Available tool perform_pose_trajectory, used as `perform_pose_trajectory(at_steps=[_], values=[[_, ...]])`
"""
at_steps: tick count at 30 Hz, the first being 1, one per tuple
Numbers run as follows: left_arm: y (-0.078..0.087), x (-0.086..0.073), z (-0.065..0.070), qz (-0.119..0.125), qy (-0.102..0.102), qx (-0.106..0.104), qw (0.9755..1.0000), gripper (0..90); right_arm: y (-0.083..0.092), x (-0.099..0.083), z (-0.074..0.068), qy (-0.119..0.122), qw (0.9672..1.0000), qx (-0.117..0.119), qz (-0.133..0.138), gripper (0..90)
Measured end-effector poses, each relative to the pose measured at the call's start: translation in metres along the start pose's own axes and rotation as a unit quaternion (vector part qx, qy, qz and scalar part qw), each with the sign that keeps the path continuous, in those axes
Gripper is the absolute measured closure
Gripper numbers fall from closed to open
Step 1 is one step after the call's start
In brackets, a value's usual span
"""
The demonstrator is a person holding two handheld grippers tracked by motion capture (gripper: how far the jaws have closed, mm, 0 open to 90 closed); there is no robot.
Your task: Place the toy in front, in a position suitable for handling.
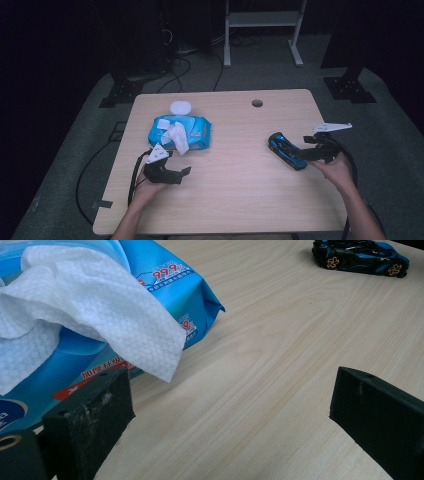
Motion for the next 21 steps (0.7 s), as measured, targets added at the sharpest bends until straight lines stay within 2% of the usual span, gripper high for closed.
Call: perform_pose_trajectory(at_steps=[3,4,5,9,10,12,14,16,18,21], values=[[0.001,0.0,0.0,0.0,-0.002,-0.001,1.0,3.0,-0.014,0.008,0.0,0.005,0.9995,0.006,-0.03,13.7],[0.001,0.0,0.0,0.0,-0.002,-0.001,1.0,3.0,-0.014,0.008,0.0,0.005,0.9995,0.006,-0.03,13.7],[0.001,0.0,0.0,0.001,-0.001,-0.001,1.0,3.0,-0.023,0.01,0.0,0.014,0.9982,0.003,-0.059,13.7],[0.002,0.0,-0.001,0.001,0.0,-0.001,1.0,3.0,-0.04,0.009,0.002,0.023,0.994,-0.005,-0.107,13.7],[0.002,0.0,-0.001,0.001,0.0,-0.001,1.0,3.0,-0.043,0.009,0.003,0.025,0.9934,-0.008,-0.111,13.7],[0.002,0.0,-0.001,0.001,0.0,-0.001,1.0,3.0,-0.049,0.008,0.003,0.02,0.9924,0.0,-0.121,13.7],[0.002,0.001,-0.001,0.005,0.002,-0.002,1.0,3.0,-0.057,0.003,0.004,0.027,0.9893,-0.003,-0.144,13.6],[0.003,0.001,-0.001,0.005,0.002,-0.002,1.0,3.0,-0.06,0.001,0.004,0.029,0.9885,-0.002,-0.148,13.6],[0.002,0.0,-0.002,0.002,0.002,-0.002,1.0,3.0,-0.066,-0.001,0.004,0.034,0.9857,-0.01,-0.165,13.7],[0.002,0.0,-0.001,0.004,0.002,-0.002,1.0,3.0,-0.068,-0.002,0.006,0.034,0.9834,-0.009,-0.178,14.1]])
Point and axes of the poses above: each handheld gripper's, and its own axes: y roughly backward along the jaws, x roughly out of its top, z roughly to its right, the point moved 10 cm from there along -y, roughly forward along the jaws, and after that the axes turned 11 degrees about -z, right-handed, at the moved point
